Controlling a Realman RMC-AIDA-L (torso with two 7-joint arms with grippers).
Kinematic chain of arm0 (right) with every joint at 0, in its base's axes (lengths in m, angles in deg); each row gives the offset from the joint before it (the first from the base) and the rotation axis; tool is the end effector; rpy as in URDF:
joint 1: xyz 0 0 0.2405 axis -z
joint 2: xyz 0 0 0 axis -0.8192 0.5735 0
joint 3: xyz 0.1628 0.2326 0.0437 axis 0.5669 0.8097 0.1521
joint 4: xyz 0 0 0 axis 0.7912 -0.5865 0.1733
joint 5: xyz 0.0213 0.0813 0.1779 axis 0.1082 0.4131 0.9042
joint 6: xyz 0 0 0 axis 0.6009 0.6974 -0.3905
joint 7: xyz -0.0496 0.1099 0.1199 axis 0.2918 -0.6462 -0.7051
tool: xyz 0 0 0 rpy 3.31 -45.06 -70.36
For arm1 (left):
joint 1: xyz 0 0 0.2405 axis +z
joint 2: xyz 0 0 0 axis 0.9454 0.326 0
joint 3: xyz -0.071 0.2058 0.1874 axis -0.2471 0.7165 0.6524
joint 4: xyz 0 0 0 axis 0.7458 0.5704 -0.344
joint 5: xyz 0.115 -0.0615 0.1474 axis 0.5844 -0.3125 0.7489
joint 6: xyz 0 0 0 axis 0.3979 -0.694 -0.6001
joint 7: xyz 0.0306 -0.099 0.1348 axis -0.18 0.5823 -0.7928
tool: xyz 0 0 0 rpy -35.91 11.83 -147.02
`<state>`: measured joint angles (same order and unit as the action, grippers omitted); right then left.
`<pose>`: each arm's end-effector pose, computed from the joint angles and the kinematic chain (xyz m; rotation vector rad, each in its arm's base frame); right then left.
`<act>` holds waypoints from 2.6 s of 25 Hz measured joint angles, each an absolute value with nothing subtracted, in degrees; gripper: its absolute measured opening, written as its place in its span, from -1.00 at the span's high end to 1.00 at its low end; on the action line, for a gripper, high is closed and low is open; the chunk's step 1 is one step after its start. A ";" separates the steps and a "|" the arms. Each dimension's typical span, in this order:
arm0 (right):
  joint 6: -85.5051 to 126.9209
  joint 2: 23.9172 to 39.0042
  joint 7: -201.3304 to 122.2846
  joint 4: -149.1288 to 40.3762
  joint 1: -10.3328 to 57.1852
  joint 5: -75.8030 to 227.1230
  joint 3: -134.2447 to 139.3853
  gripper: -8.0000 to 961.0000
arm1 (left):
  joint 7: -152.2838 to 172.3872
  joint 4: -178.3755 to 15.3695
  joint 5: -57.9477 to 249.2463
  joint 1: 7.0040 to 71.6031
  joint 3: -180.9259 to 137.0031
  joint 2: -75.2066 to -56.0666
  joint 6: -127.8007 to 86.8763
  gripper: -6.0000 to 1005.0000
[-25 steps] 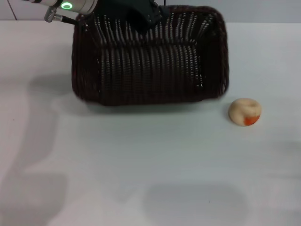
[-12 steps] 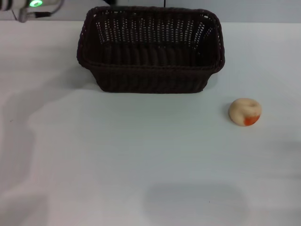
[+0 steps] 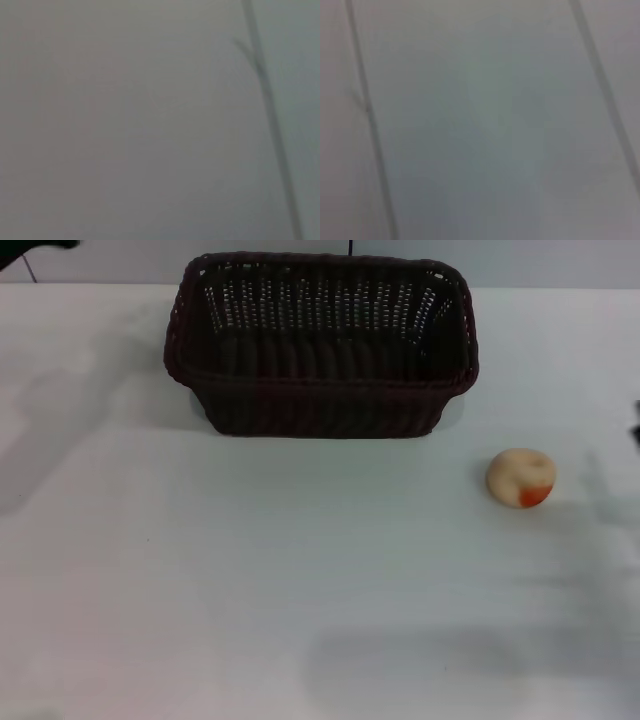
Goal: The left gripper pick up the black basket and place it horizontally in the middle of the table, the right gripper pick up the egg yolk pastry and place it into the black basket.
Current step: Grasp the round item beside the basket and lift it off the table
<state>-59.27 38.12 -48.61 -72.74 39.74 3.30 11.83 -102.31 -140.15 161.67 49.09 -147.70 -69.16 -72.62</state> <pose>0.3446 0.2712 -0.0295 -1.4722 0.6172 0.9304 -0.2656 0.4308 0.0695 -1.9280 -0.3469 -0.5793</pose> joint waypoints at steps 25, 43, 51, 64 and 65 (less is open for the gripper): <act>-45.48 38.15 -48.87 -74.21 33.43 0.77 7.04 -0.74 | -154.55 -106.26 110.87 50.66 -153.81 -68.97 -90.71 -0.65; -37.94 38.25 -48.94 -76.44 33.04 -2.08 8.04 -0.65 | -155.00 -104.73 111.22 50.41 -153.36 -68.94 -90.26 -0.65; -38.15 38.25 -48.59 -76.46 33.41 -1.99 8.57 -0.36 | -155.02 -104.71 111.23 50.41 -153.29 -68.93 -90.26 -0.65; -37.88 38.18 -48.54 -76.04 33.56 -1.91 8.71 0.66 | -155.06 -104.71 111.40 50.36 -153.29 -68.84 -89.44 -0.65; -38.06 38.15 -48.53 -76.04 33.61 -1.91 8.71 0.70 | -155.07 -104.71 111.41 50.36 -153.29 -68.84 -89.44 -0.65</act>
<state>-38.06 38.15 -48.53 -76.04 33.61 -1.91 8.71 -155.07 -104.71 111.41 50.36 -153.29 -68.84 -89.44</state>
